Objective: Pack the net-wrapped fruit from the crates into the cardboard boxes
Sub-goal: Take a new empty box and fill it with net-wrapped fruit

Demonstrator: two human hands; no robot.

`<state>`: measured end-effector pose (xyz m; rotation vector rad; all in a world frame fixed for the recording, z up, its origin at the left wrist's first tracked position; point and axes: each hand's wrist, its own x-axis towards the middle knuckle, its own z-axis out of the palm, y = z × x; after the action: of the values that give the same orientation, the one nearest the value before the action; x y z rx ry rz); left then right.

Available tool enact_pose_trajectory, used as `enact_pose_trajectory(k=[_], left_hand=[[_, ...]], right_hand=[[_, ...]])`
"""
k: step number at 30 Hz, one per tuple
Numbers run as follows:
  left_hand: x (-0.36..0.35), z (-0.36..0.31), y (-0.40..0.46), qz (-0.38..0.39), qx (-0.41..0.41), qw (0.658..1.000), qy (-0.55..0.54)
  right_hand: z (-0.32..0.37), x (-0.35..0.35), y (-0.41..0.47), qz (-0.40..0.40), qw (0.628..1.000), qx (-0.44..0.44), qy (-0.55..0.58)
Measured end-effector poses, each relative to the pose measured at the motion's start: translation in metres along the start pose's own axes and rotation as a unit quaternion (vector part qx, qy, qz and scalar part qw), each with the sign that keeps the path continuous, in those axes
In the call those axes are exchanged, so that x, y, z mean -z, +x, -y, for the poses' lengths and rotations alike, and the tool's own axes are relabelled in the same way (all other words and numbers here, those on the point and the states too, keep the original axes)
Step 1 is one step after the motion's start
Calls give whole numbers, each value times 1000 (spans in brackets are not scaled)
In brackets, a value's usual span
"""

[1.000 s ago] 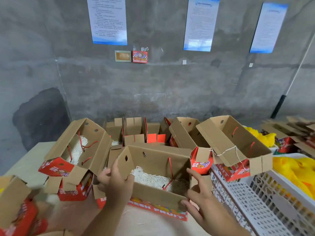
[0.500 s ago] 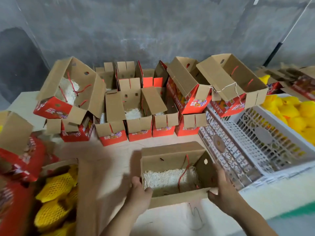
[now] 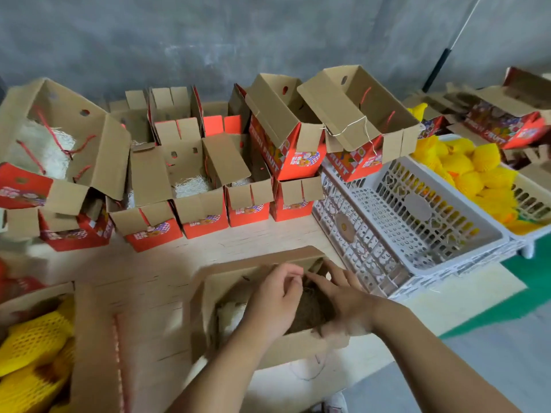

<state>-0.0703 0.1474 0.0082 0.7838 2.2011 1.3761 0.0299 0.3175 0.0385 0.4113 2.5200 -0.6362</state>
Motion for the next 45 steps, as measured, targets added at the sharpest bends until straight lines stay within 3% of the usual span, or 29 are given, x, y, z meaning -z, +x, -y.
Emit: enact_pose_trajectory(k=[4,9,14,20,24,26,28,32,35,38,40,43,45], left_hand=[[-64,-35,30,21,-22,999,-33],[-163,-93,94,-6,-41,999,-31],[-269,-160,161,14,-60,998,-3],[-362,-208,225,54,-63,997,-1],[-407,-231,276,66,-104,991,59],[-430,-240,311,76,-144,977,138],[-450,-246,348,94,-178,947,250],[-480,-241,397,144,-188,886,399],[-489,-230,402,86,-181,889,411],[-493,-226,404,46,-183,890,415],[-493,-226,404,26,-179,895,408],[-493,-232,403,16,-162,905,394],[-493,-234,401,31,-149,907,393]], right_hand=[[-48,22,-5,-168,965,107,171],[-144,70,1,-286,921,136,228],[-275,117,-2,-309,902,117,279],[-411,171,1,-371,891,58,257],[-501,211,29,-398,854,-73,328],[-535,224,52,-330,887,-162,280],[-549,229,72,-231,931,-187,210],[-568,231,65,-97,958,-96,253],[-579,216,58,-20,987,-84,137],[-565,207,69,-87,994,-59,13],[-562,209,72,-148,989,-29,-10],[-567,219,66,-235,967,-39,88],[-570,222,66,-334,918,-23,211]])
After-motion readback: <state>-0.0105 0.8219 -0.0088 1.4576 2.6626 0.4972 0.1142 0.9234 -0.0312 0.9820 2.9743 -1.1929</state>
